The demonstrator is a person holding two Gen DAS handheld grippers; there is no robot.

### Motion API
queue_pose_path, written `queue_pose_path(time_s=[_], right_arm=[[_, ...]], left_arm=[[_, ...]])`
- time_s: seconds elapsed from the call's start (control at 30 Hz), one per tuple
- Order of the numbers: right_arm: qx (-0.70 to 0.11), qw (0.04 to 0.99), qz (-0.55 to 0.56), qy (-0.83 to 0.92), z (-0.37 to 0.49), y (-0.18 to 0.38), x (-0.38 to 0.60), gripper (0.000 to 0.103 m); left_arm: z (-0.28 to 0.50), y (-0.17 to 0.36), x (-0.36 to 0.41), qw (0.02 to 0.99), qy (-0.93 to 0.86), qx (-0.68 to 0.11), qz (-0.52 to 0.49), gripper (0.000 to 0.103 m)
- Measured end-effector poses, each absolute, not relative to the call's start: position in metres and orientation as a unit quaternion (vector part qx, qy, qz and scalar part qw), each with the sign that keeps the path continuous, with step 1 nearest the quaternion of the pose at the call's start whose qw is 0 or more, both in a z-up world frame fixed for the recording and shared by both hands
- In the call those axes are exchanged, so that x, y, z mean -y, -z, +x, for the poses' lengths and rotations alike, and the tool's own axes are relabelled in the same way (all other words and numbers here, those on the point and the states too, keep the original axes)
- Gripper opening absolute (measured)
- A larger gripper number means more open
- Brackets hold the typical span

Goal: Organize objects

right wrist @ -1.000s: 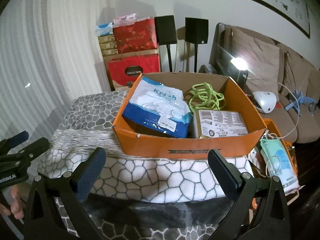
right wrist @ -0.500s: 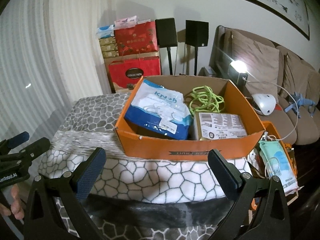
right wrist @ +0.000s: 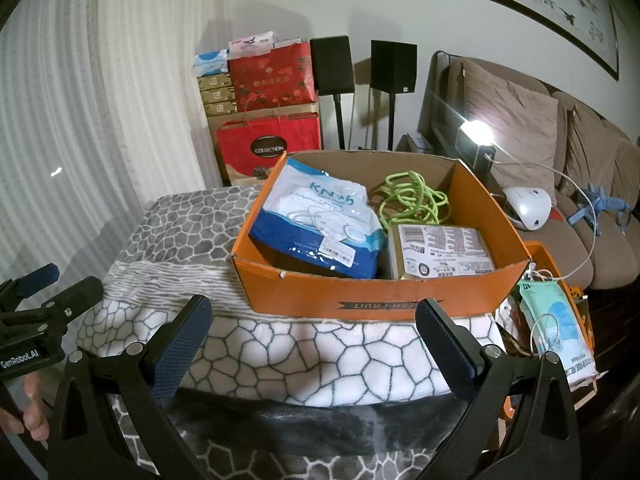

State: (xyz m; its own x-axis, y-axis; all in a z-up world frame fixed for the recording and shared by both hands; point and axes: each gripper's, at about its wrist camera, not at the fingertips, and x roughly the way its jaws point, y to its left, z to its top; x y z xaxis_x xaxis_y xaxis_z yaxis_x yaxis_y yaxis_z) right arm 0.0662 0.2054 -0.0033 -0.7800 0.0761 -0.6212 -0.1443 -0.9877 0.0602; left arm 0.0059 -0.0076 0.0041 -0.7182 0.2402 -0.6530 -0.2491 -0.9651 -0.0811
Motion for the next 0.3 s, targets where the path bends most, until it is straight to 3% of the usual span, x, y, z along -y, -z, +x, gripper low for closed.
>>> queue_pose_path(time_s=[0.3], right_arm=[[-0.052,0.059,-0.330,-0.941,0.0658,0.0051,-0.2041,0.103]], left_arm=[[0.0052,-0.0026,0.0064,0.130,-0.926,-0.007,-0.355,0.103]])
